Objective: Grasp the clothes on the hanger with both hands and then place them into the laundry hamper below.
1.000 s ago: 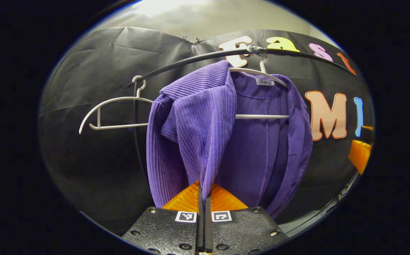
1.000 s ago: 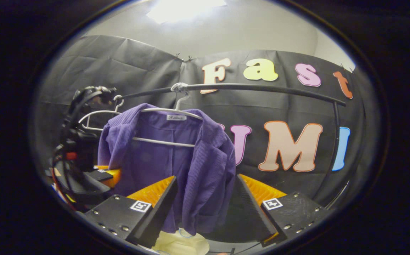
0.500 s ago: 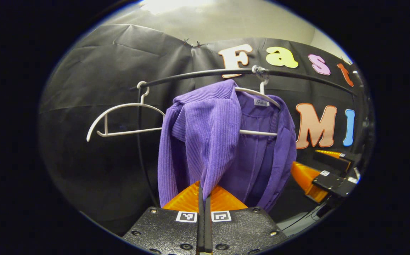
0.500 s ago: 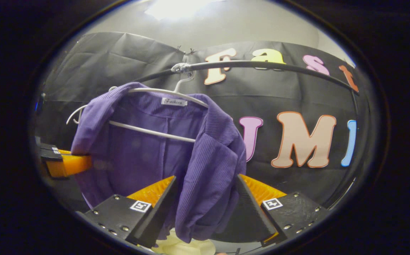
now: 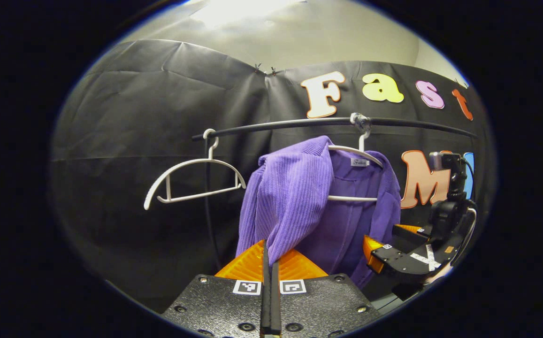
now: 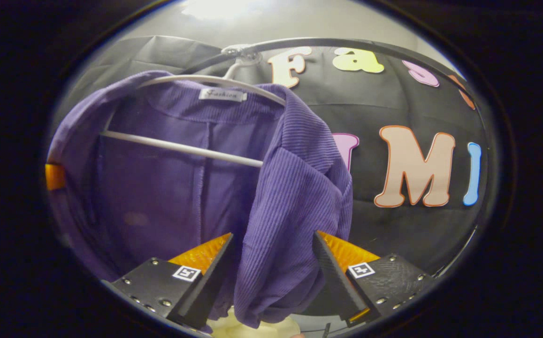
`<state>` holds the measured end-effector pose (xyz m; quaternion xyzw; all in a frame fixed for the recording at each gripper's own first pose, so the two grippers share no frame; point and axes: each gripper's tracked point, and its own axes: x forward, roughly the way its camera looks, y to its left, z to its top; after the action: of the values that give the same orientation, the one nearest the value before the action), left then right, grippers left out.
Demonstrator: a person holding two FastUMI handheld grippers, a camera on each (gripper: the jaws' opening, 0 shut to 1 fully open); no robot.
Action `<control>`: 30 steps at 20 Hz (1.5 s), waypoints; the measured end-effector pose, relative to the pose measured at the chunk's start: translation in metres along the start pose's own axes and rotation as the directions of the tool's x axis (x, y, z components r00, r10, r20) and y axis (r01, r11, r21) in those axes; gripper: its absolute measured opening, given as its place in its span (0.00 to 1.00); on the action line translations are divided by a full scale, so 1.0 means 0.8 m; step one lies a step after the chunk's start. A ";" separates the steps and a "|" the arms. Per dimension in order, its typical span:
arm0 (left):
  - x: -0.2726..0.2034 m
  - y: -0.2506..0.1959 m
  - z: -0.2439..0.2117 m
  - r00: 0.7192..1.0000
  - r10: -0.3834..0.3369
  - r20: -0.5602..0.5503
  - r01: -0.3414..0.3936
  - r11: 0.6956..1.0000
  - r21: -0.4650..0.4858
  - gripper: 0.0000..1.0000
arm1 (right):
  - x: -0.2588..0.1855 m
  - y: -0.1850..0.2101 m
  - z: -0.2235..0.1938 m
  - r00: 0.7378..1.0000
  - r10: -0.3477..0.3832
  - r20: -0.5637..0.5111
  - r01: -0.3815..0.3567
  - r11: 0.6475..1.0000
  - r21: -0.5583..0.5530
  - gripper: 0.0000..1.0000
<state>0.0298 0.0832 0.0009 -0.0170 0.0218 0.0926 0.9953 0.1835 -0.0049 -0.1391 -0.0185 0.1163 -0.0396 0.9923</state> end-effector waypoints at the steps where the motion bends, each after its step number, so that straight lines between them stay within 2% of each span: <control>1: 0.000 0.005 0.005 1.000 0.011 0.008 -0.011 1.000 0.002 0.02 | 0.006 -0.003 -0.004 1.000 -0.018 -0.004 0.018 1.000 -0.006 0.94; 6: 0.003 0.022 0.018 0.998 0.052 0.037 -0.052 0.999 0.016 0.00 | 0.024 -0.013 -0.016 0.998 -0.058 -0.032 0.057 0.998 -0.027 0.94; 9: 0.007 0.035 0.025 0.996 0.077 0.050 -0.078 0.997 0.026 0.02 | 0.028 -0.027 -0.027 0.995 -0.076 -0.063 0.073 0.997 -0.035 0.72; 11: 0.010 0.042 0.030 0.994 0.090 0.057 -0.091 0.996 0.022 0.00 | 0.029 -0.034 -0.028 0.993 -0.085 -0.081 0.083 0.996 -0.028 0.51; 14: 0.015 0.056 0.037 0.991 0.111 0.070 -0.113 0.993 0.025 0.00 | 0.028 -0.050 -0.029 0.989 -0.112 -0.094 0.110 0.994 -0.023 0.10; 23: 0.035 0.089 0.066 0.981 0.152 0.123 -0.158 0.987 0.040 0.00 | 0.013 -0.119 0.003 0.974 -0.225 -0.037 0.223 0.973 -0.054 0.09; 30: 0.061 0.112 0.087 0.971 0.163 0.174 -0.176 0.982 0.066 0.02 | 0.028 -0.176 0.036 0.958 -0.286 0.014 0.287 0.956 -0.055 0.07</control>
<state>0.0641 0.1832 0.0658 0.0332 -0.0568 0.1774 0.9819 0.2014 -0.1460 -0.1101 -0.0633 0.1105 -0.1795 0.9755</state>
